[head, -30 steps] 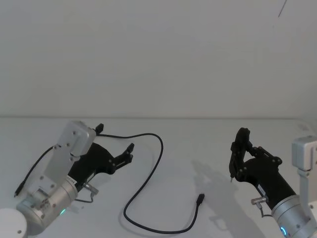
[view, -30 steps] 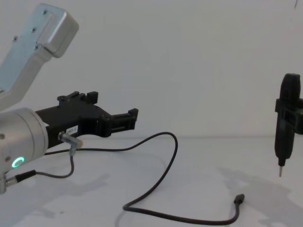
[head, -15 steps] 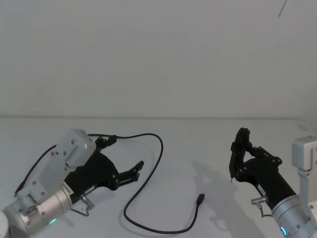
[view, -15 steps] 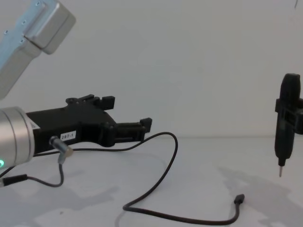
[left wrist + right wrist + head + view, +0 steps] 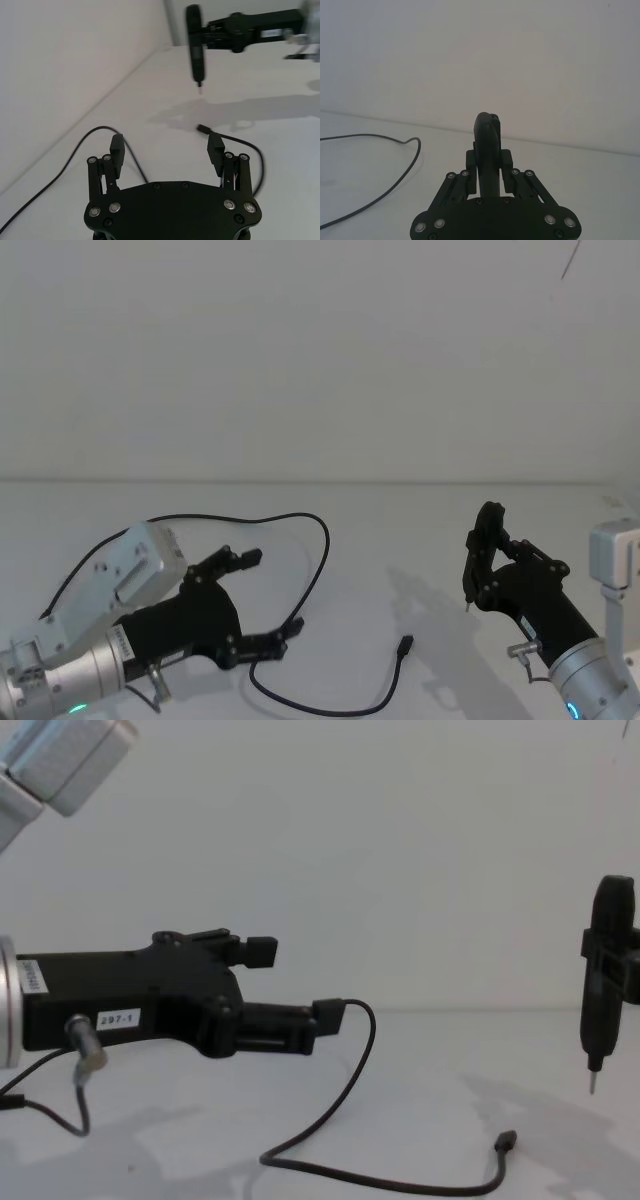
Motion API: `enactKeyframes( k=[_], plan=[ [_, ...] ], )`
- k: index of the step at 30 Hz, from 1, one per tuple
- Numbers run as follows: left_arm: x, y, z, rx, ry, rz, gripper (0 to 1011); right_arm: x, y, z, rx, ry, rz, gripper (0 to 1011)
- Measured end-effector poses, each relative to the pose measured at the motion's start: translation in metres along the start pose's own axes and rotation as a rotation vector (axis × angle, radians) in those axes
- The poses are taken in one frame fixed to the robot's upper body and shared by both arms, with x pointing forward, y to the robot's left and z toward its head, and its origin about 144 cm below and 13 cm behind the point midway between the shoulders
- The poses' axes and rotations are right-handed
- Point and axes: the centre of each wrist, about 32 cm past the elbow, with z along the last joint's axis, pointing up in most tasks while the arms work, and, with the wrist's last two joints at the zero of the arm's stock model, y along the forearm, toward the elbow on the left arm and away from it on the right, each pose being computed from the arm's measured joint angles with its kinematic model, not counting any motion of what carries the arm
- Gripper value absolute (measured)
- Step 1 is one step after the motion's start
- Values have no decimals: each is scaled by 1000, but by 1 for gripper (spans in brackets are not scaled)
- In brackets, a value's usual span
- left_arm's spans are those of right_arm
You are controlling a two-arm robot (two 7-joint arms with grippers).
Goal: Pick up the data cable with the one hand.
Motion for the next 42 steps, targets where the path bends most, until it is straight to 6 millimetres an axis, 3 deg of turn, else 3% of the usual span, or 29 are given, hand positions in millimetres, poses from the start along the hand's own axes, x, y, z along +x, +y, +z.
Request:
enactKeyframes(
  k=[13,25,42],
  plan=[
    [13,6,13,24,-32,-226,1002,0,0,0,0,0,0,283],
    [21,-2,31,102,-124,-416,1002,0,0,0,0,0,0,283],
    [1,-28,47,221,-314,-470,1002,0,0,0,0,0,0,283]
  ],
)
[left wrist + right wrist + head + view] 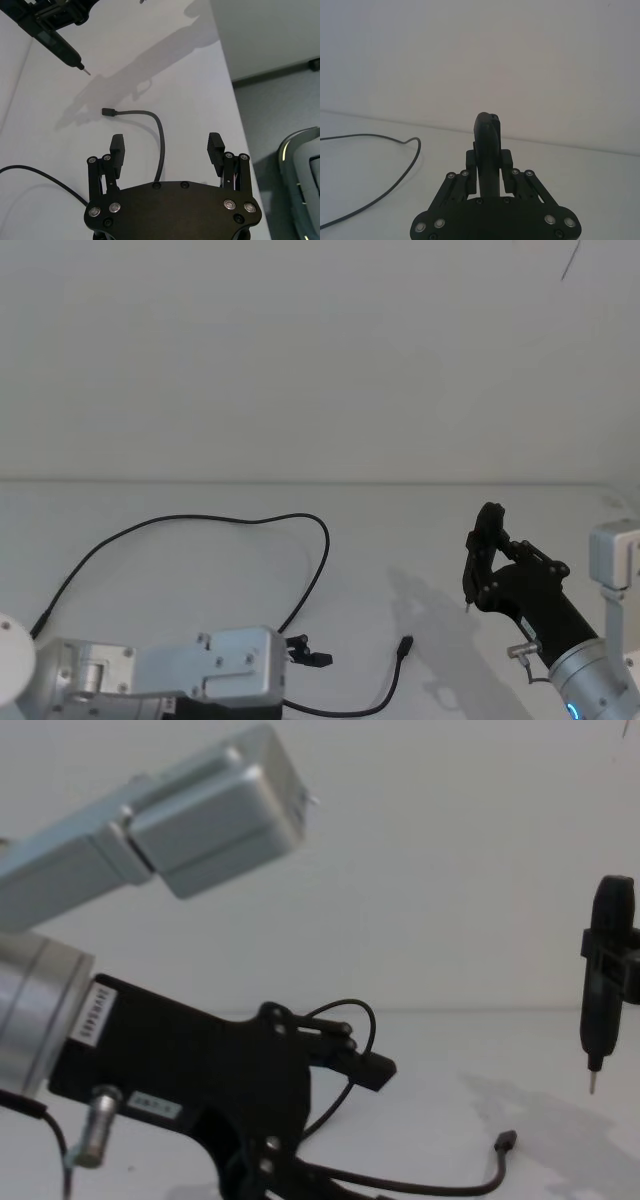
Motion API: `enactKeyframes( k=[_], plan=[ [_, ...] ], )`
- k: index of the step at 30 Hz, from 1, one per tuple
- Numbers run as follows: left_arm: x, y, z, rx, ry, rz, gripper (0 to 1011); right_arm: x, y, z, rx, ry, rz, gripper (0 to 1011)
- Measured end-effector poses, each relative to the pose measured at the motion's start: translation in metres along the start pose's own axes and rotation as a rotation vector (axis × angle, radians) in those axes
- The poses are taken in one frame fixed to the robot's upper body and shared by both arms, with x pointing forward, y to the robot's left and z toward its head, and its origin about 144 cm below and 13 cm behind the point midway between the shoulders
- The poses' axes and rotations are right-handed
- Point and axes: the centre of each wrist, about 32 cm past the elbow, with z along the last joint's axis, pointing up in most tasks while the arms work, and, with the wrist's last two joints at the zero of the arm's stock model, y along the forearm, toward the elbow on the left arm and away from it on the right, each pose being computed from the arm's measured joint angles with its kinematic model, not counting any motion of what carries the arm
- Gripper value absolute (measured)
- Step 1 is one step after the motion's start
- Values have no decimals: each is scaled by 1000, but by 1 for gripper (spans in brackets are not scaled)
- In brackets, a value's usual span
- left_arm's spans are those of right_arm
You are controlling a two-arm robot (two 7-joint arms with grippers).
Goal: Pick up the data cable with the one hand.
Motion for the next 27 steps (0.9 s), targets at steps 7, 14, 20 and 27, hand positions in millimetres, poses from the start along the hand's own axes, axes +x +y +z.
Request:
enactKeyframes(
  k=[7,14,20,27],
  plan=[
    [-4,-13,5,31,-14,39,1001,0,0,0,0,0,0,283],
    [-7,-23,6,43,18,75,1001,0,0,0,0,0,0,283],
    [-8,-31,4,52,81,98,1001,0,0,0,0,0,0,283],
    [-8,-40,1,64,184,120,1001,0,0,0,0,0,0,284]
  ],
)
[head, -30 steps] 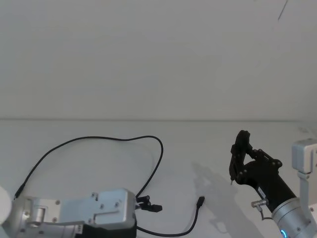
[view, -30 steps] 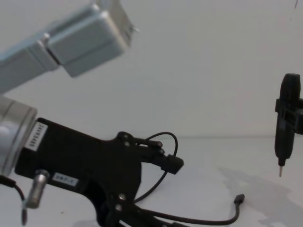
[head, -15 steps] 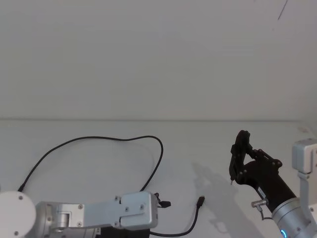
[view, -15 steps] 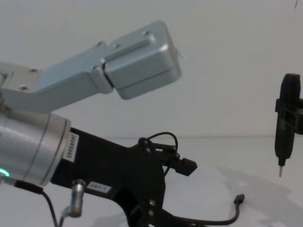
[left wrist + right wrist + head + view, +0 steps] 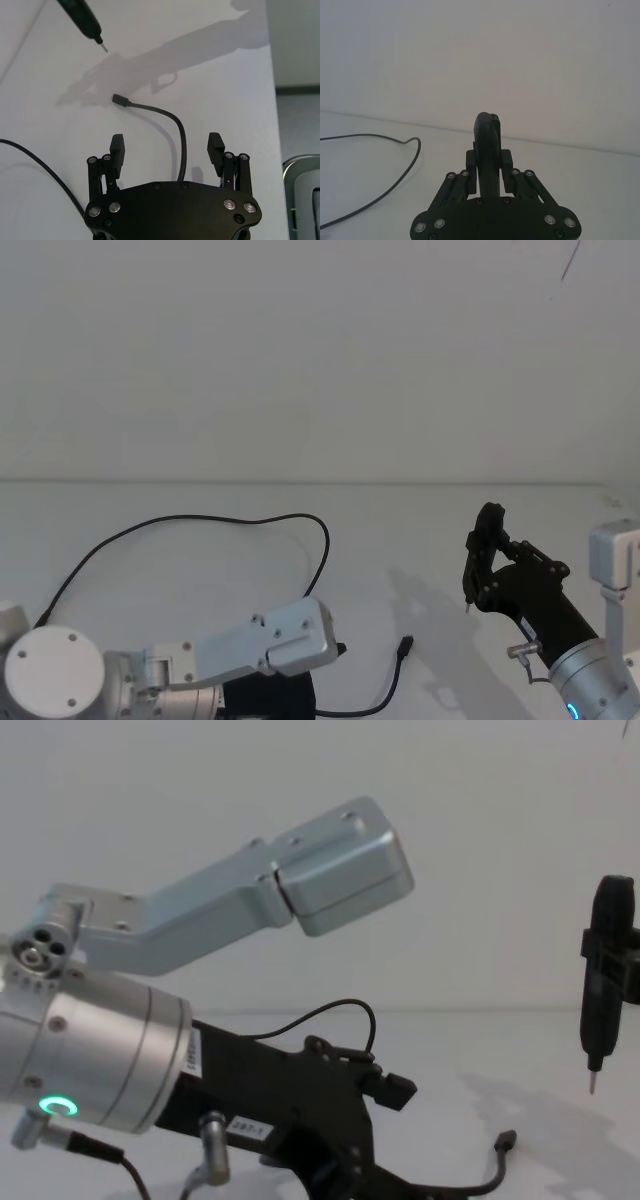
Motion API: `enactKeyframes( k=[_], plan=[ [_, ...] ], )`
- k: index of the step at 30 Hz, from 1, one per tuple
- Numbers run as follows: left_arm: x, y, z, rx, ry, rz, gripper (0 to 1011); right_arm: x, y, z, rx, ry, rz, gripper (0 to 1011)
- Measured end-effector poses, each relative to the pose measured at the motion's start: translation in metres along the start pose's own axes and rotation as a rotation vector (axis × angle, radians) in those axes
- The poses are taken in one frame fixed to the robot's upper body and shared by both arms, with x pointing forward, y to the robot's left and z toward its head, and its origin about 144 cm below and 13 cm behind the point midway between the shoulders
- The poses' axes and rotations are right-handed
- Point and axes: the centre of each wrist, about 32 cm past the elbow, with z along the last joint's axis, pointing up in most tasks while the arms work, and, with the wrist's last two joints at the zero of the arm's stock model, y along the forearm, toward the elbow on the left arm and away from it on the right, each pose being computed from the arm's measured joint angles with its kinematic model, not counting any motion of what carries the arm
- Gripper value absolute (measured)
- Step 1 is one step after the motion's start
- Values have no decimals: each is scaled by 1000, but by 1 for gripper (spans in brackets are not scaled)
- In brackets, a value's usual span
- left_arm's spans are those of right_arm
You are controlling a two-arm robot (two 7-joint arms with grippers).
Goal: Pick up the data cable with the one hand.
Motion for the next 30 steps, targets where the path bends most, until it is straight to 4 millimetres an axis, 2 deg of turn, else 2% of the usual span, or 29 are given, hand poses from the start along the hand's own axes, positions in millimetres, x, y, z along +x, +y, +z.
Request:
enactKeyframes(
  k=[19,26,30],
  plan=[
    [0,-29,0,24,113,28,1001,0,0,0,0,0,0,284],
    [0,-34,1,28,126,31,865,0,0,0,0,0,0,283],
    [-1,-36,1,30,132,32,720,0,0,0,0,0,0,283]
  ],
)
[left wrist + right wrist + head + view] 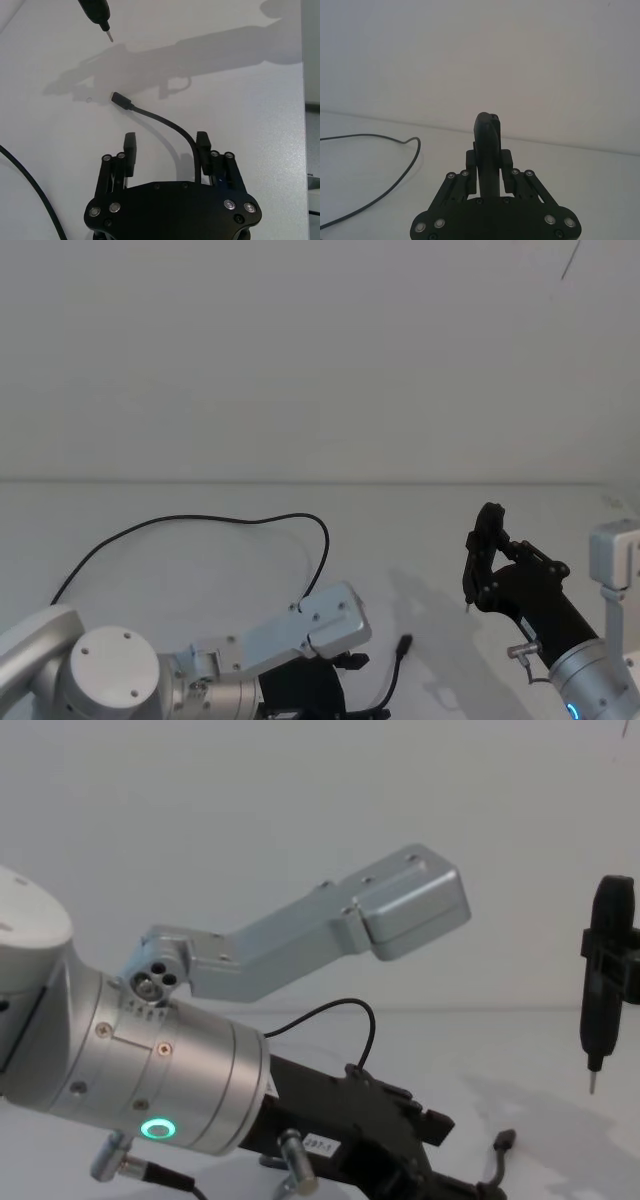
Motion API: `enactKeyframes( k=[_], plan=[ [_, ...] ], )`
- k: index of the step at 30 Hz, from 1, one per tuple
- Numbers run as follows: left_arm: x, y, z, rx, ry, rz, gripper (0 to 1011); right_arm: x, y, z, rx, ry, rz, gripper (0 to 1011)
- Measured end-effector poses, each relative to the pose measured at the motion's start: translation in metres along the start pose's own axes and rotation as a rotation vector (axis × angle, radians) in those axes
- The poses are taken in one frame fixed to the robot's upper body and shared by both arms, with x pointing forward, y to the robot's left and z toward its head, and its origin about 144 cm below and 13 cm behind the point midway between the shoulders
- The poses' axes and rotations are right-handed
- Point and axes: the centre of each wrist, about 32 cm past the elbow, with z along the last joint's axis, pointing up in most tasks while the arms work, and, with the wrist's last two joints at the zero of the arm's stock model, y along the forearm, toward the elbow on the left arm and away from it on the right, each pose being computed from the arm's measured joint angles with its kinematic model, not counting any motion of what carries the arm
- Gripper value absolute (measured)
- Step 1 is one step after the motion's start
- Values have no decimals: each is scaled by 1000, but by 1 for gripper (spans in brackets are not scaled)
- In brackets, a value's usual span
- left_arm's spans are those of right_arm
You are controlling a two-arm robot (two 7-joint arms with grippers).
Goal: Pick up the data cable with the one hand.
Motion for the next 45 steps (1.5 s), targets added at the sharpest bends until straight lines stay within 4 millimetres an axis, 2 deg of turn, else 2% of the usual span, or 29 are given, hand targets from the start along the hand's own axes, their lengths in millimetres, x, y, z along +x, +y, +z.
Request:
enactKeyframes(
  k=[2,3,4,9,22,35,45],
  plan=[
    [0,-1,0,0,1,0,685,0,0,0,0,0,0,284],
    [0,-1,0,0,2,0,629,0,0,0,0,0,0,283],
    [0,-1,0,1,3,0,629,0,0,0,0,0,0,283],
    [0,-3,1,1,6,1,435,0,0,0,0,0,0,284],
    [-1,-4,1,3,10,2,64,0,0,0,0,0,0,283],
    [-1,-4,1,-3,-5,5,54,1,0,2,6,5,5,283],
    [0,-1,3,-35,-96,30,54,15,1,22,48,52,47,283]
  ],
)
